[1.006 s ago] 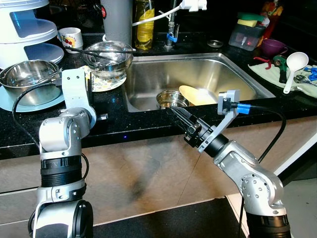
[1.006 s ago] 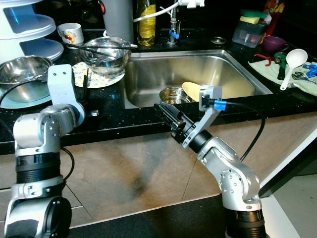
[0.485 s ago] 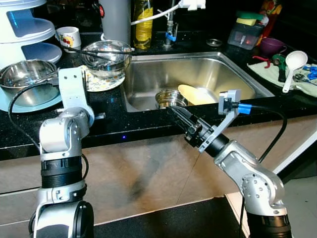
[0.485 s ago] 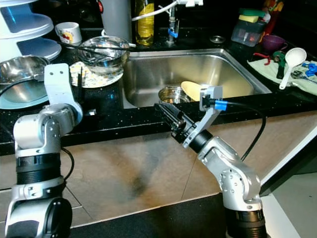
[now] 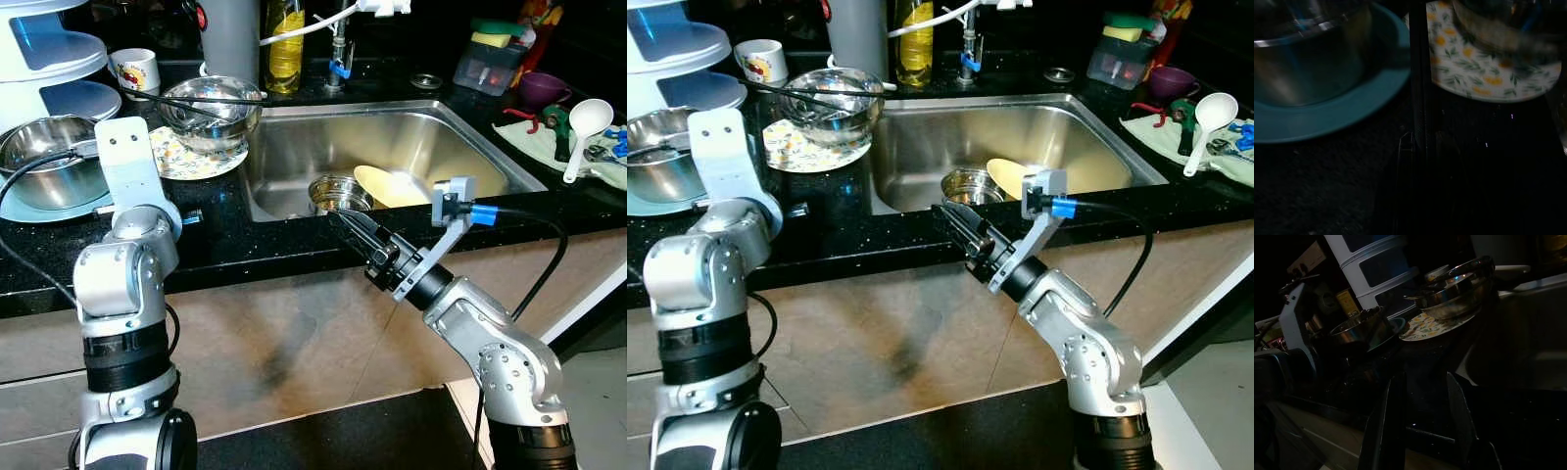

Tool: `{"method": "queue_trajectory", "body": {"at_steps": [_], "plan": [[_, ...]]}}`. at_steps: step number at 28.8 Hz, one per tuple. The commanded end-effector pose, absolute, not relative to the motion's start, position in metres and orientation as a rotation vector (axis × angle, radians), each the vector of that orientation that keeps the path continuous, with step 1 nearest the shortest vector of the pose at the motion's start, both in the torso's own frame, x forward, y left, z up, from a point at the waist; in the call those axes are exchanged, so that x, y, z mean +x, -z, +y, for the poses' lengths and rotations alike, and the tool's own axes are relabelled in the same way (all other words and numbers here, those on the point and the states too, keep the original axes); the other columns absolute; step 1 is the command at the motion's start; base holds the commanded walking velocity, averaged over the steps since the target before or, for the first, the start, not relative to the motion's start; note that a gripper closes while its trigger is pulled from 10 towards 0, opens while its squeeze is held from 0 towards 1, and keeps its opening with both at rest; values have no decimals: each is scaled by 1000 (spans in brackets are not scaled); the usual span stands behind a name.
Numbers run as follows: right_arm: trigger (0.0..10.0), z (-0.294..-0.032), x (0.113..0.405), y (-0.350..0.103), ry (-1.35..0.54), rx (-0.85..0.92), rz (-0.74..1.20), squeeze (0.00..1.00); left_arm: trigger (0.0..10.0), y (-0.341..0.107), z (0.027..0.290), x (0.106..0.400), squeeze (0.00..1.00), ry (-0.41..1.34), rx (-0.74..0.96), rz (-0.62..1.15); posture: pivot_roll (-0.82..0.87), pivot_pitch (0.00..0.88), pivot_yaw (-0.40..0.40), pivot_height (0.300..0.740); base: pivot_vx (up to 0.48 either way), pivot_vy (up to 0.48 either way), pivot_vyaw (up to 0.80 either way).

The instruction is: Kitchen organization

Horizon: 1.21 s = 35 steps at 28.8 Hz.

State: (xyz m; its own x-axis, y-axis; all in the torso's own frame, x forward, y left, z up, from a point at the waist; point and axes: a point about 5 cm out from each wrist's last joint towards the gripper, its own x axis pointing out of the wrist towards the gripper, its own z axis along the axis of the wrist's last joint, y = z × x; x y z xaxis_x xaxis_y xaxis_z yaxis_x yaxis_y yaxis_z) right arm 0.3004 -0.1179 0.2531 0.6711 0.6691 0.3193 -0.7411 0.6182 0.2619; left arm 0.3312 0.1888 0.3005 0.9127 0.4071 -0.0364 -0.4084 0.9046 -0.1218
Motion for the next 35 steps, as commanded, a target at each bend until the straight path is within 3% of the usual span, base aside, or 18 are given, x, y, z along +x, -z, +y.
{"method": "queue_trajectory", "body": {"at_steps": [1, 4, 12, 17, 23, 30, 35], "plan": [[10000, -119, 300, -254, -819, 380, -209, 0, 0, -308, 188, 327, 0, -446, -100, -58, -25, 168, -37, 740, 0, 0, 0], [10000, -119, 300, -254, -819, 380, -210, 0, 0, -312, 185, 326, 0, -434, -88, -90, -24, 167, -36, 740, 0, 0, 0], [10000, -120, 301, -255, -814, 381, -217, 0, 0, -334, 149, 331, 0, -117, -36, -204, -25, 164, -31, 740, 0, 0, 0], [10000, -121, 301, -257, -800, 384, -228, 0, 0, -344, 126, 324, 0, 240, -131, -284, -27, 162, -30, 740, 0, 0, 0], [10000, -122, 301, -261, -774, 404, -252, 0, 0, -344, 124, 308, 0, 498, -203, -331, -26, 155, -30, 740, 0, 0, 0], [10000, -124, 303, -275, -697, 489, -313, 0, 0, -313, 163, 313, 0, 385, -226, -195, -23, 145, -33, 740, 0, 0, 0], [10000, -121, 304, -289, -687, 582, -357, 0, 0, -306, 165, 313, 0, 392, -244, -179, -26, 136, -35, 740, 0, 0, 0]]}}
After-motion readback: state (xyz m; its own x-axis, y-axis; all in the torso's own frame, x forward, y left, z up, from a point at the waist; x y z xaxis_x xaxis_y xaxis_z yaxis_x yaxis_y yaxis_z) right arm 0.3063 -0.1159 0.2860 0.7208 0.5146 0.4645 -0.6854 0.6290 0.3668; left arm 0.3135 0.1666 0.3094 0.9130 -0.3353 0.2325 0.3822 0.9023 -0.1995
